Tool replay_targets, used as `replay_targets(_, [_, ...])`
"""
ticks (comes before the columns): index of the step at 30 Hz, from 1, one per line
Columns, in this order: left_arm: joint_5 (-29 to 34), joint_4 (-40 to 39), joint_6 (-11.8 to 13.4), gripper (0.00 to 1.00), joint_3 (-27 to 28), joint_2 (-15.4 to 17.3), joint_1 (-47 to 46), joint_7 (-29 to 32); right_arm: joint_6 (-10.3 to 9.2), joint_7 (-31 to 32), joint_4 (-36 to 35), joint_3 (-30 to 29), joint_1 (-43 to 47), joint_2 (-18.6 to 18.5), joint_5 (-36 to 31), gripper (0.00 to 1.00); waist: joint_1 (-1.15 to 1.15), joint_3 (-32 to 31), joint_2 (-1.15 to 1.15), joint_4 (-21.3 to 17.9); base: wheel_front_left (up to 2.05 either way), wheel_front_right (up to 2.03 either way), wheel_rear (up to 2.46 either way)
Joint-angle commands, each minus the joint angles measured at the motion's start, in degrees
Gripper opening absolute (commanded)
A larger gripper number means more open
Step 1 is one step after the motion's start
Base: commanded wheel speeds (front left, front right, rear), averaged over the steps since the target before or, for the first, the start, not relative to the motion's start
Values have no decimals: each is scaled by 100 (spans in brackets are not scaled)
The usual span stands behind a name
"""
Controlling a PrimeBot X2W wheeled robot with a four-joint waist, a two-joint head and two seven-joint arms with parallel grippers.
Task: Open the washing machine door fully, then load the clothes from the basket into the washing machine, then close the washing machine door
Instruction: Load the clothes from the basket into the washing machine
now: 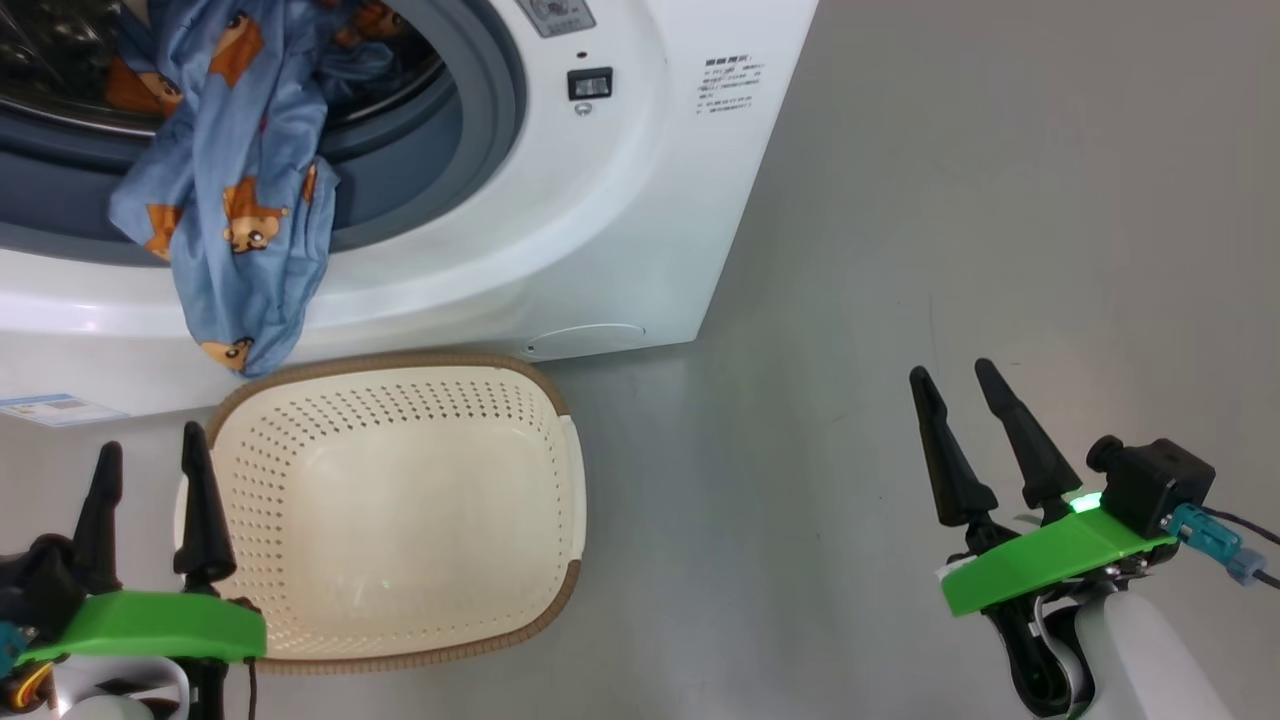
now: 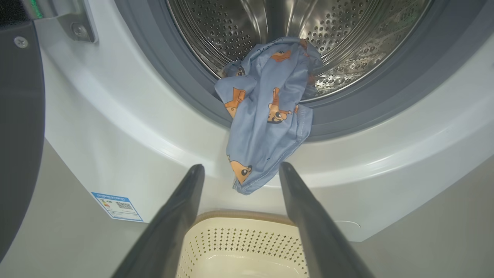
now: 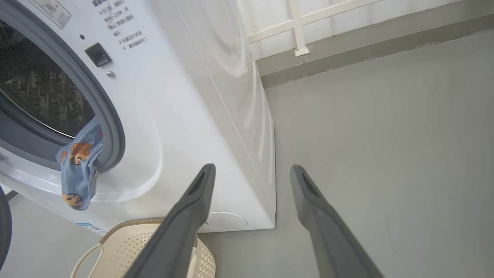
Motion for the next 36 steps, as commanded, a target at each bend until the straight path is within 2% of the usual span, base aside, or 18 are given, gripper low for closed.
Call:
replay_targets(1, [83,-218,-9,100,237,86,98,-30,9,-27,-89,161,125,-34,2,100,0,-30,0,4,0,0,0])
replay_targets(12, [19,-114,-9,100,231,107,-84,-30,9,-27,-108,214,68,-36,16,100,0,52,0,-47,0,0,0])
replay_targets(22, [-126,213,-9,100,125,262,-402,-30,9,-27,-131,195,11,14,2,100,0,199,0,-123,0,0,0])
replay_targets(28, [-306,781,-9,100,-103,492,-1029,-30,9,-27,-168,180,-56,52,-24,100,0,394,0,-98,0,0,0])
replay_targets(36, [-551,1937,-9,100,-551,880,-2050,-30,9,-27,-195,229,-214,108,-49,100,0,654,0,-172,0,0,0])
